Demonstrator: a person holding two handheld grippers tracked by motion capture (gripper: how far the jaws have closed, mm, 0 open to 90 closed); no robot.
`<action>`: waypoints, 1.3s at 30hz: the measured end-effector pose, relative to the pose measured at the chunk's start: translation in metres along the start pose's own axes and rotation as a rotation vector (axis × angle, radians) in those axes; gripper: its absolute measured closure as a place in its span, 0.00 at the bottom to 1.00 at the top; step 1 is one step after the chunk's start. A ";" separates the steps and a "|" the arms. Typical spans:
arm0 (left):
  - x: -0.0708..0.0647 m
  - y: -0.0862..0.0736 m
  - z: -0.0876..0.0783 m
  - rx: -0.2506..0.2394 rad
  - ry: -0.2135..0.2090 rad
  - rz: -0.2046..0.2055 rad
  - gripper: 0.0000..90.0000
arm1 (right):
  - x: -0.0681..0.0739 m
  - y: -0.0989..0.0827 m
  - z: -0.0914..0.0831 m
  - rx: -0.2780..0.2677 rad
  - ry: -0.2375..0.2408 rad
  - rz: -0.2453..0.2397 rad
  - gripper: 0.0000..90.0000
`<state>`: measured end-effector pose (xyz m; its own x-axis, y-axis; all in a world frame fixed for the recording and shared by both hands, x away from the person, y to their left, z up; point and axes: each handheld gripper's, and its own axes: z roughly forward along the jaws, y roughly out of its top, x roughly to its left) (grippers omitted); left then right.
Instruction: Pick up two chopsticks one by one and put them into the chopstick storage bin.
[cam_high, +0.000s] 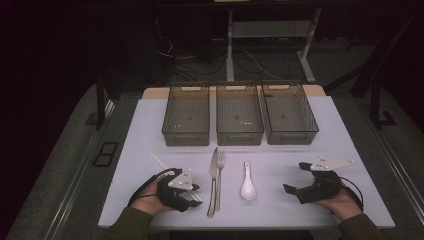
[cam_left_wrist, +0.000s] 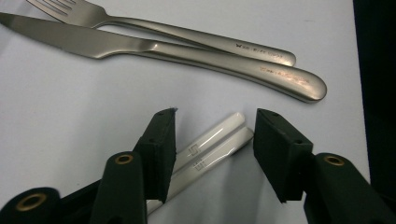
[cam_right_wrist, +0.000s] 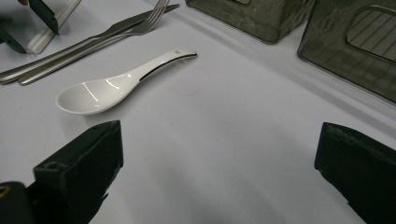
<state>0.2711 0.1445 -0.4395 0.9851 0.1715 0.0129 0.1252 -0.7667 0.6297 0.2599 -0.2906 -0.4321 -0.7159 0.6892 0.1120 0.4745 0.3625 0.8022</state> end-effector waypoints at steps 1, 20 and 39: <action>0.000 0.000 0.000 -0.001 -0.003 -0.002 0.55 | 0.000 0.000 0.000 0.000 0.000 0.000 0.01; 0.008 -0.002 0.002 -0.033 0.005 -0.053 0.71 | 0.000 0.000 0.000 0.001 0.001 -0.001 0.01; 0.024 0.003 0.010 -0.068 0.082 -0.102 0.77 | 0.000 0.000 0.000 0.004 0.000 0.004 0.01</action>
<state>0.2958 0.1401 -0.4448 0.9542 0.2990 0.0080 0.2134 -0.6991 0.6825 0.2600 -0.2904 -0.4322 -0.7139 0.6908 0.1149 0.4794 0.3626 0.7992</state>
